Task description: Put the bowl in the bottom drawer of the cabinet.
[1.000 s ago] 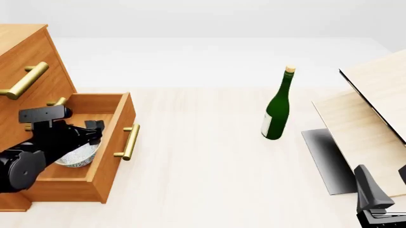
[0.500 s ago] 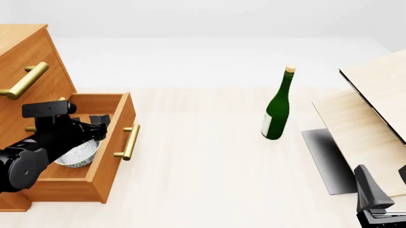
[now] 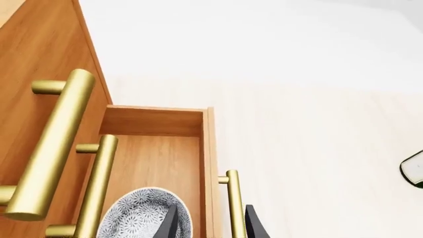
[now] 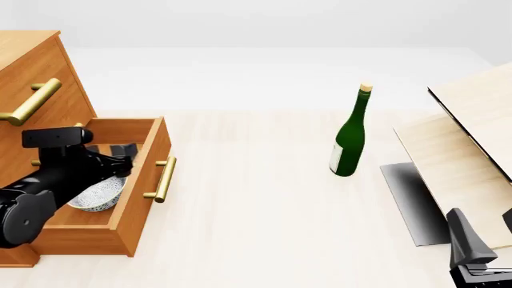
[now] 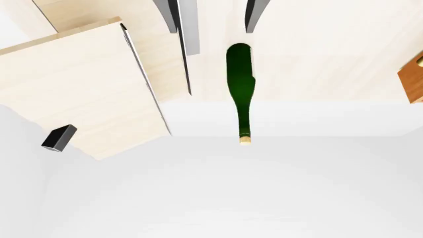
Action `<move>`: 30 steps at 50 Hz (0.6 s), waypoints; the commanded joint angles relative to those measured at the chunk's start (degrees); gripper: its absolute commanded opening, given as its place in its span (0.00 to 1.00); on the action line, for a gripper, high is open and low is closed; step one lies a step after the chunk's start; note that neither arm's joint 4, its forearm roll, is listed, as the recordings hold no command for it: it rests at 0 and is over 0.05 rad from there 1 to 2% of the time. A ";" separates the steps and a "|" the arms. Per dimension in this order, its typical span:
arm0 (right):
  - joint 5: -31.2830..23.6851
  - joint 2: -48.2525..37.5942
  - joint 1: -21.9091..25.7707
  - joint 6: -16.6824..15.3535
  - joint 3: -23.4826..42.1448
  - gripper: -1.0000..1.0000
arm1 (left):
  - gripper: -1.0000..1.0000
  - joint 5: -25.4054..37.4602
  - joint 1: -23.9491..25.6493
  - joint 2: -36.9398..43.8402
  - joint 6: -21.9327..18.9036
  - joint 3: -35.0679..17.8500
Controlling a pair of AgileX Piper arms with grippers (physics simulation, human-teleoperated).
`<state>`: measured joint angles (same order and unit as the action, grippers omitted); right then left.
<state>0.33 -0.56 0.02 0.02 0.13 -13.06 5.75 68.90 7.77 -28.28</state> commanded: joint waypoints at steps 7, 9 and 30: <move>0.00 0.00 0.00 0.00 0.00 1.00 | 1.00 0.79 -0.38 -2.41 -0.92 0.24; 0.00 0.00 0.00 0.00 0.00 1.00 | 1.00 0.88 -0.45 -2.55 -0.93 0.17; 0.00 0.00 0.00 0.00 0.00 1.00 | 1.00 1.84 0.06 -3.87 -1.70 -0.85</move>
<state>0.33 -0.56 0.02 0.02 0.13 -11.31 5.50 65.53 6.25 -28.88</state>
